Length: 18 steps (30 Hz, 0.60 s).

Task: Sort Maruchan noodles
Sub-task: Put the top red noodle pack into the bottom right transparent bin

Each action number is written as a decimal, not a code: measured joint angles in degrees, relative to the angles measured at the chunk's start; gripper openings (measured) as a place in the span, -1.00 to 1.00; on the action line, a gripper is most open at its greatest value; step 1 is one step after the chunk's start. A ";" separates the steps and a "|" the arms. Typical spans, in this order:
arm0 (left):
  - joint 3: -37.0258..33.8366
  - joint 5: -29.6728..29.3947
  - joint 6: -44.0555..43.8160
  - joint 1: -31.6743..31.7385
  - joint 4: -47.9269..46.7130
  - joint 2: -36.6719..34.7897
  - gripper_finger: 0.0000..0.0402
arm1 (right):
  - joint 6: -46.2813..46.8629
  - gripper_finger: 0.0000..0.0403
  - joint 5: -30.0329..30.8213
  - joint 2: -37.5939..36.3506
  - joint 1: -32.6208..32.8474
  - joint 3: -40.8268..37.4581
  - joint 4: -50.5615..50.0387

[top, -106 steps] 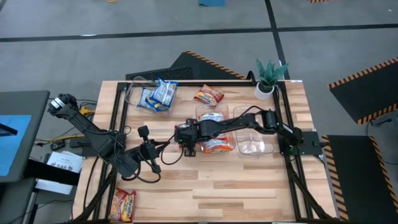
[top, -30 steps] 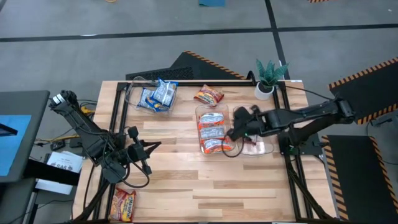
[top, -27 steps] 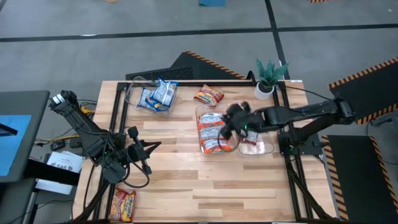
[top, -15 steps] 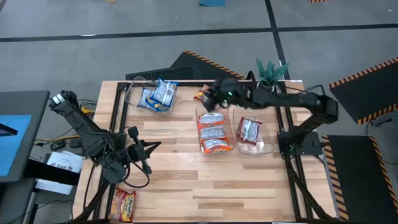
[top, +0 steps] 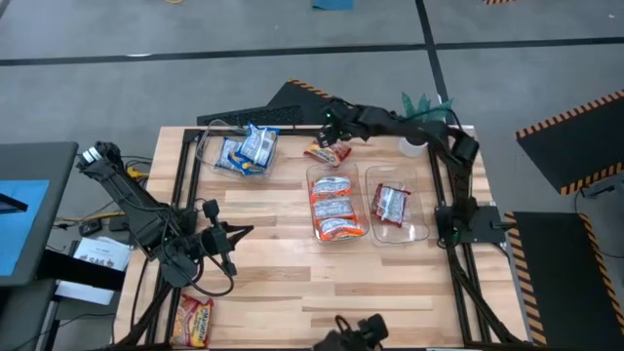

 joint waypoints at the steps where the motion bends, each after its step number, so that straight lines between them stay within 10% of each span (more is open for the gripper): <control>1: 0.00 -0.01 -0.03 0.00 0.04 0.00 -1.00 | 1.31 0.29 -1.14 0.95 -0.79 -0.04 -1.05; 18: 0.00 -0.05 -0.29 0.04 0.19 0.00 -1.00 | 6.29 0.29 -8.86 10.25 -3.66 0.24 2.20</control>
